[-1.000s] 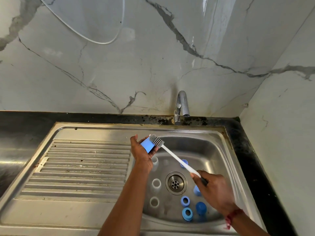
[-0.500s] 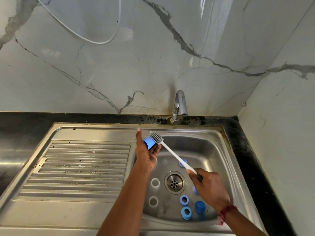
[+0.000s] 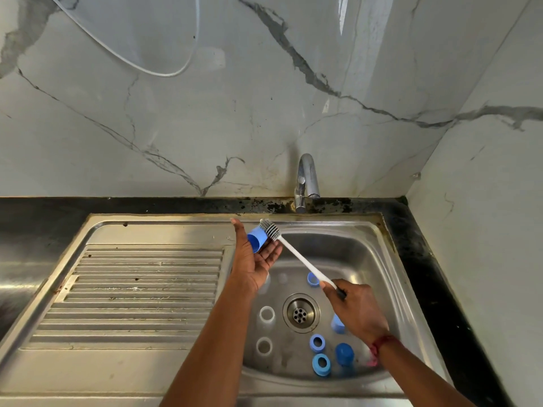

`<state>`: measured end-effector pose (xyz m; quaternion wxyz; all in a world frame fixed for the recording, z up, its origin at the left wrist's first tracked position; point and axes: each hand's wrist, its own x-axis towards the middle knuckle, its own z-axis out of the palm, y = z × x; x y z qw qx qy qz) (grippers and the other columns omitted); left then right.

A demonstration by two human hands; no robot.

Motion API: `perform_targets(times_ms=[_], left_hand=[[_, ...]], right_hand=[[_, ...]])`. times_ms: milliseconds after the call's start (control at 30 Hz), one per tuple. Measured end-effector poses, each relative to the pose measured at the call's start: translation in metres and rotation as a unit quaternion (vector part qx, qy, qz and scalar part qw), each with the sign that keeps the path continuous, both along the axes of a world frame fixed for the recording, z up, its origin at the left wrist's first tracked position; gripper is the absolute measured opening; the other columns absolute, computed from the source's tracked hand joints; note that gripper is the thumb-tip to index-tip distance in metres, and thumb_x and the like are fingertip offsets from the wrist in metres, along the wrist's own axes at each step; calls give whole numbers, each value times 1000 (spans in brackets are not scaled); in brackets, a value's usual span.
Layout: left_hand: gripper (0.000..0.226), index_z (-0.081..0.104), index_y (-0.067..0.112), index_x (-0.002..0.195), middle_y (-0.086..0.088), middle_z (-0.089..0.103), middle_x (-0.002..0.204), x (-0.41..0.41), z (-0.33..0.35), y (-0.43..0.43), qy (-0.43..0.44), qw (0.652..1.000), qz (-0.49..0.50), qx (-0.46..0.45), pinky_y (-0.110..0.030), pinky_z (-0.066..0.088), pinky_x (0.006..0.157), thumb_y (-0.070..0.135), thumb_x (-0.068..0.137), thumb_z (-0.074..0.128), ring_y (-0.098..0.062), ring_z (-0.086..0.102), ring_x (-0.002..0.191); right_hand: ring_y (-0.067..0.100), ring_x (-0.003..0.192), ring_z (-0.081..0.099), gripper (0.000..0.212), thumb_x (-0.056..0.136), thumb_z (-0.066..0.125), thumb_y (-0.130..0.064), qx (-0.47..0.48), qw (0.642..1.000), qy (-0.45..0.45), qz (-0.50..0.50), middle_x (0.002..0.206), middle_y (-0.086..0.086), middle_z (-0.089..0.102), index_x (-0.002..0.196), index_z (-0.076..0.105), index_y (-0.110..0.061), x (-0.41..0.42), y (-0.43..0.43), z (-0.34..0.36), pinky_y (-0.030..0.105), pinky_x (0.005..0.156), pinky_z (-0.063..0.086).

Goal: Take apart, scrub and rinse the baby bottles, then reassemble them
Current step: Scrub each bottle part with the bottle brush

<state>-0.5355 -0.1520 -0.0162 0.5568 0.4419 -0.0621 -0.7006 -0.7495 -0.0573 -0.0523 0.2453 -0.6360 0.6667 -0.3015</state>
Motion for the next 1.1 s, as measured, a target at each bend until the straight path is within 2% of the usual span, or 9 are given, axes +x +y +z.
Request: perform_targets(times_ms=[167,300,367,467,633,800,900,1000,1100], left_hand=[[66,55,3,124,-22,66,115,8,7,-2,5,999,-42,-26,-45,55,90,61,91,51,-33,66,107],[74,56,6,124,-20,70,109,12,7,-4,-10,999,-30,-39,-46,52,96,68,85,50,-30,68,101],[84,59,3,115,-19,71,100,11,8,-4,15,999,-29,-39,-47,53,96,76,72,52,-29,68,95],[87,60,0,109,-16,68,85,9,7,-3,47,998,-14,-24,-45,55,92,80,76,51,-26,67,81],[80,58,2,116,-17,62,91,3,3,1,21,999,42,16,-48,54,95,74,81,56,-26,62,79],[81,62,5,117,-15,64,87,5,-2,4,-3,1000,26,16,-40,57,82,76,81,54,-23,62,78],[78,63,9,121,-13,66,91,2,-2,4,-29,999,15,2,-39,54,84,76,86,44,-22,62,82],[69,64,10,107,-12,62,88,-3,6,2,-17,999,40,3,-35,51,78,73,89,41,-20,56,79],[65,61,8,99,-12,60,85,-3,11,2,8,997,72,10,-28,52,64,71,87,49,-18,56,72]], right_hand=[[7,43,40,39,95,57,-47,-14,999,-28,16,46,-5,46,68,62,-18,-1,-3,0,27,47,40],[9,43,38,42,94,56,-49,-25,998,-31,54,47,-7,42,75,65,-12,-5,2,-3,21,44,34],[10,43,40,42,93,54,-53,-24,996,-31,75,48,-7,43,80,68,-15,-6,4,-5,24,44,36],[12,44,43,45,92,52,-57,-19,996,-21,86,50,-5,48,85,69,-17,-7,3,-8,31,45,42],[9,45,38,43,92,56,-53,-5,996,-61,65,49,-4,43,75,65,-15,-7,4,-10,30,47,39],[9,42,37,36,95,58,-45,-4,998,-39,39,46,-8,42,67,58,-23,-7,8,-5,23,45,35],[14,42,41,32,95,55,-48,-25,998,-35,50,47,-4,45,69,57,-29,-3,10,-2,27,44,40],[19,43,52,26,95,52,-52,-31,996,-29,74,50,2,53,72,55,-41,2,14,-4,36,46,47],[15,41,47,29,96,56,-46,-28,998,-30,42,48,-2,51,67,52,-41,0,13,-6,32,45,45]])
